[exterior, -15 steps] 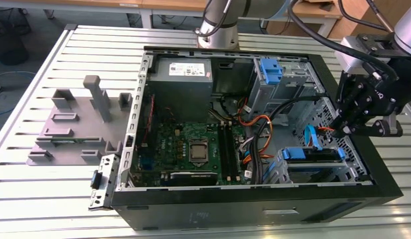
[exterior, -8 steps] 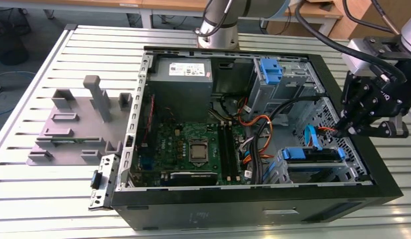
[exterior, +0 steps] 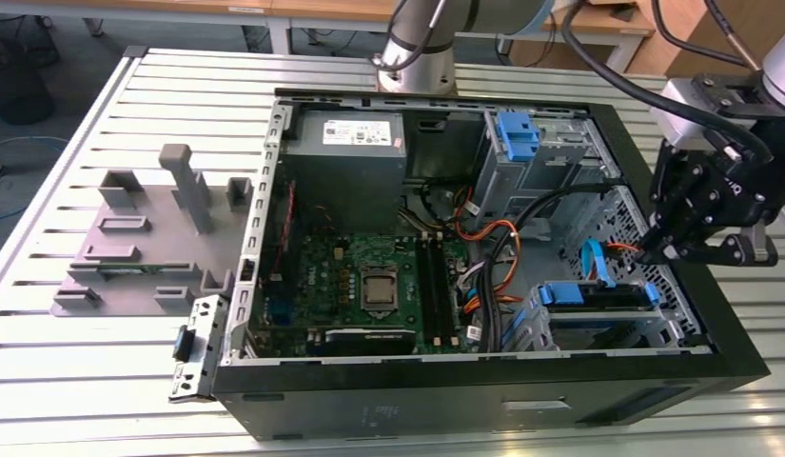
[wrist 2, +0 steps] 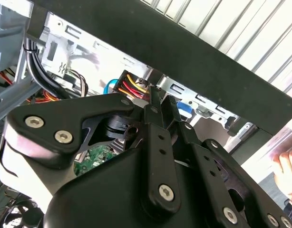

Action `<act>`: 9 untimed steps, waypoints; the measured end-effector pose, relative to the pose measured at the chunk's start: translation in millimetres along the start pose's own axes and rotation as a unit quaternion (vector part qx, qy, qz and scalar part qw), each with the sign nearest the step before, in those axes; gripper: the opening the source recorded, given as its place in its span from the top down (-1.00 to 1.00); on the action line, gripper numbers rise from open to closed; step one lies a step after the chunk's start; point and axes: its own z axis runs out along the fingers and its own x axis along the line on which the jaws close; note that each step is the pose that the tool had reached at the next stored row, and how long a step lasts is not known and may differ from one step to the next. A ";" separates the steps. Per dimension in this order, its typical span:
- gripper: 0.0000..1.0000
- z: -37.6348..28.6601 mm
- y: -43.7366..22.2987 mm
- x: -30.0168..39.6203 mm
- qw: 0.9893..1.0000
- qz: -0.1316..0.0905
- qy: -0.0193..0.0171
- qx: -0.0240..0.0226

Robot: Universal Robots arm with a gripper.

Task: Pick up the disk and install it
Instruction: 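Insert the second disk wire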

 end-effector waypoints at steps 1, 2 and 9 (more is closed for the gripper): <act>0.54 1.0 0.2 0.0 1.000 0.000 0.000 0.000; 0.54 1.8 1.0 0.0 1.000 0.000 0.001 0.000; 0.54 4.3 13.2 0.4 1.000 0.000 0.007 0.000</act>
